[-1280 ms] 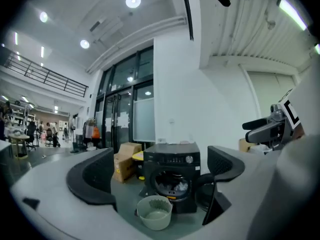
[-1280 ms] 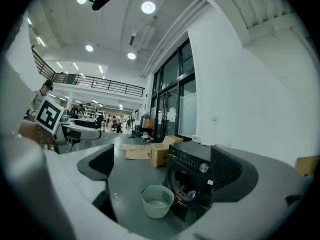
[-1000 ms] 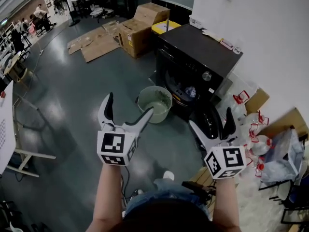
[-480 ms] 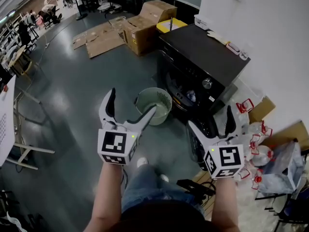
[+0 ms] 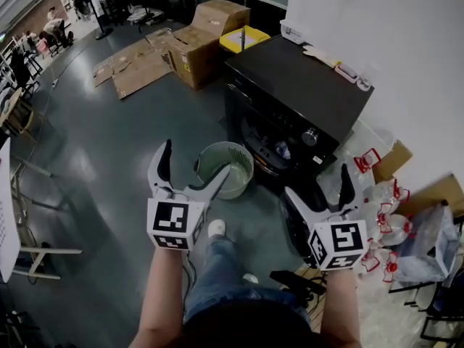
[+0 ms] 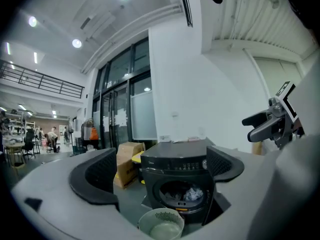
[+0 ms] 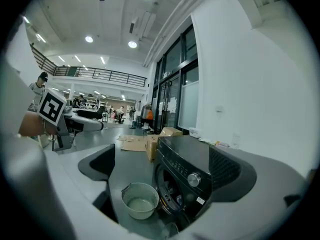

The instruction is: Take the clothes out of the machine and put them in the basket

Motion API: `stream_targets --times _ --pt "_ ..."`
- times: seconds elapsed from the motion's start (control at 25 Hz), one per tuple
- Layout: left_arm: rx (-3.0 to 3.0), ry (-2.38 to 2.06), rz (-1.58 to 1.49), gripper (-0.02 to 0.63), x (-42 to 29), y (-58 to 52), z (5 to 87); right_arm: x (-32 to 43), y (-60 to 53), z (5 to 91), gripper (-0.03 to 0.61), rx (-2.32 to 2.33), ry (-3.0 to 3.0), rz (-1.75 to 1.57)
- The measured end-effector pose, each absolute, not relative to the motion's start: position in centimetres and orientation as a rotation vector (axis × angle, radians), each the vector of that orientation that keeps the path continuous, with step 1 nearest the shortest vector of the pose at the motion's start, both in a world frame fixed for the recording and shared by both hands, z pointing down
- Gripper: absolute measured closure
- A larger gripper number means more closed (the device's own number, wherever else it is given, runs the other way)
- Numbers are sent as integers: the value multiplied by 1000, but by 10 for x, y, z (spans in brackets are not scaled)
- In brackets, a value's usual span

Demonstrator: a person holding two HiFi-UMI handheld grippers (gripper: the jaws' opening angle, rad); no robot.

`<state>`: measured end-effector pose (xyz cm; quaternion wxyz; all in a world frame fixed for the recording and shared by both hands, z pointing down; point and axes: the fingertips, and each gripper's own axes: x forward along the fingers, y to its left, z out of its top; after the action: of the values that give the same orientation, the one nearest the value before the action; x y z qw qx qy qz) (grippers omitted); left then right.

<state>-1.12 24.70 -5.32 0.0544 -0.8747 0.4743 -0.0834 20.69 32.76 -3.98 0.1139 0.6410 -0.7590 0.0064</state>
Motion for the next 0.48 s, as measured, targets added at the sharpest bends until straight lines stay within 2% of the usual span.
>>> stream_targets --times 0.48 --pt "-2760 1360 -360 67 -48 62 -21 167 151 -21 12 1924 -2131 133"
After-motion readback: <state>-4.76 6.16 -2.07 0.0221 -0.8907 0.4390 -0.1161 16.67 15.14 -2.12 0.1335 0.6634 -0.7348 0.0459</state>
